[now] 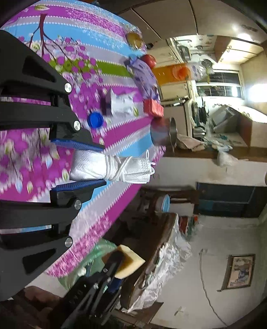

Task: Collect trash
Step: 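Lift the glove bundle and sponge and carry them over the green bin, then open both grippers to drop the glove bundle and sponge into the bin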

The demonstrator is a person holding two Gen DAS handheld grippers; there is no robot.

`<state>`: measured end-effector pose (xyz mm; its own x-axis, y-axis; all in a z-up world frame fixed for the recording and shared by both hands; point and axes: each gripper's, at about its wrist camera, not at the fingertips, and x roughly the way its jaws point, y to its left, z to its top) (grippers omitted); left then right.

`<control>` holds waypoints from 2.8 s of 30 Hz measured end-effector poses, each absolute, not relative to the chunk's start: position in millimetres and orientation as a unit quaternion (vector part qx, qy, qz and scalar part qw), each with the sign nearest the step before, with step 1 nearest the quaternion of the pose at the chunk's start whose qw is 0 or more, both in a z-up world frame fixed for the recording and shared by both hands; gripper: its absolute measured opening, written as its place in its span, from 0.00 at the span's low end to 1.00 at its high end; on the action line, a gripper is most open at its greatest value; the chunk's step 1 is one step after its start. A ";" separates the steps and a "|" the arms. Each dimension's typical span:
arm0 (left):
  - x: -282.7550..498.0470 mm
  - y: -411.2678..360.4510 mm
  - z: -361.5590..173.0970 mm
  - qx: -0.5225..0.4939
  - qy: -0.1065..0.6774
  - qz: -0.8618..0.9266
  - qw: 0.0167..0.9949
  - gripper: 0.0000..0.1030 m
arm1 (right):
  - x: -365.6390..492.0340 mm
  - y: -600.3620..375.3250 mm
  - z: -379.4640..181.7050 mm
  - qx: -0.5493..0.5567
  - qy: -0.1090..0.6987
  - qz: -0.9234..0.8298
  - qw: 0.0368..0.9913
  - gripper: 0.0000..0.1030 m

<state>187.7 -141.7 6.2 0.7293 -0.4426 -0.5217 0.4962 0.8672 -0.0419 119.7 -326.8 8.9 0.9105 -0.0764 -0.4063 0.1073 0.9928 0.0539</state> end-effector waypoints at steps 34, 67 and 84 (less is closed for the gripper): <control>151.4 -375.9 1.5 0.127 0.287 -0.395 0.863 0.26 | 39.2 -571.7 26.2 0.087 0.280 -0.209 0.933 0.36; 159.7 -432.9 -35.5 0.169 0.342 -0.394 0.836 0.26 | 74.8 -617.0 -33.1 0.124 0.359 -0.208 0.901 0.36; 160.6 -440.1 -41.4 0.172 0.346 -0.392 0.835 0.26 | 74.8 -623.1 -37.9 0.125 0.362 -0.209 0.900 0.36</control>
